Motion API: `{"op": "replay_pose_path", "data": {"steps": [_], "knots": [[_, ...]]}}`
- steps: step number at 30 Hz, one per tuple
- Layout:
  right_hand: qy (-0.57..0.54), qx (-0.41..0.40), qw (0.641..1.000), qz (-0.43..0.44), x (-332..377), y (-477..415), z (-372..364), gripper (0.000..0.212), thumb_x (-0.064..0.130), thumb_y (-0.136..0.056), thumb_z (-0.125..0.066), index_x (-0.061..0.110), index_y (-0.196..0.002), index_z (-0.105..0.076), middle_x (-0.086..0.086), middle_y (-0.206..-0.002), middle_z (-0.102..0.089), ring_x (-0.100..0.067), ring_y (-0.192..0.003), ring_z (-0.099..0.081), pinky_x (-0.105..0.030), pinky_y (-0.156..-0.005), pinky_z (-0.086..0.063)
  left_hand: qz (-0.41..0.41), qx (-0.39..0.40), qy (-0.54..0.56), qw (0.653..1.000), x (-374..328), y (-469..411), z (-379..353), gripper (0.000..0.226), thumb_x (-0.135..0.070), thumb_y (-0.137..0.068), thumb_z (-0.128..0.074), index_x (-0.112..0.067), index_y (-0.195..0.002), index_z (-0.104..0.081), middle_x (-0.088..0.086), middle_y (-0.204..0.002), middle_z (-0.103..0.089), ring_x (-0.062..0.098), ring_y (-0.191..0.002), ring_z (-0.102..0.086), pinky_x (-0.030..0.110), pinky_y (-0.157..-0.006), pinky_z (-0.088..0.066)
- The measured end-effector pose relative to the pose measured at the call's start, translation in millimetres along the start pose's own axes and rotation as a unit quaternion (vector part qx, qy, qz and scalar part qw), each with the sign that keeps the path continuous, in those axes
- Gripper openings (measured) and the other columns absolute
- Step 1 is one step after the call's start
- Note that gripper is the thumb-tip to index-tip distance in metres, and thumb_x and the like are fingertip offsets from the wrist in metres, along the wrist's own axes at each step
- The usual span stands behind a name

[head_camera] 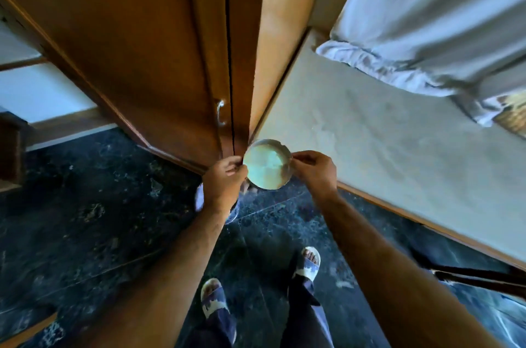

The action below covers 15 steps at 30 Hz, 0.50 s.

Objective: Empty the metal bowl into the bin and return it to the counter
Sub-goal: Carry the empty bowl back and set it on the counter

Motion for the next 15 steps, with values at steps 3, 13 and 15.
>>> {"op": "replay_pose_path", "data": {"steps": [3,13,15], "knots": [[-0.023,0.005,1.0,0.003,4.0,-32.8,43.1,0.015,0.029,-0.063,-0.086,0.026,-0.077,-0.081,0.002,-0.08,-0.082,-0.017,-0.08,-0.079,-0.044,-0.082,-0.064,-0.006,0.003,0.01,1.0,-21.6,-3.4,-50.3,0.024,-0.004,-0.084,-0.067,-0.005,-0.108,-0.073,0.006,-0.086,-0.075,0.003,-0.068,-0.071,0.045,-0.079,-0.062],[-0.049,-0.024,0.998,0.011,-3.0,-133.5,184.3,0.011,0.014,-0.073,-0.084,0.011,-0.084,-0.082,-0.006,-0.079,-0.081,-0.022,-0.075,-0.079,-0.039,-0.078,-0.066,0.004,0.022,-0.007,1.0,-70.5,-18.4,-215.5,0.026,-0.017,-0.081,-0.075,-0.011,-0.107,-0.076,-0.002,-0.087,-0.077,0.013,-0.077,-0.076,0.042,-0.077,-0.064],[-0.051,-0.027,0.998,0.012,-6.2,-151.8,203.1,0.009,0.013,-0.073,-0.084,0.012,-0.082,-0.082,-0.006,-0.077,-0.081,-0.022,-0.074,-0.079,-0.04,-0.078,-0.066,0.009,0.026,-0.006,1.0,-76.4,-25.0,-241.4,0.025,-0.02,-0.08,-0.076,-0.013,-0.104,-0.077,-0.003,-0.085,-0.078,0.014,-0.076,-0.076,0.042,-0.078,-0.064]]}}
Point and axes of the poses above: each hand's wrist, its own y-axis away from the middle knuckle, its own z-axis out of the back of the hand, x = y × z, the point moved 8 cm from there along -y, towards the middle knuckle
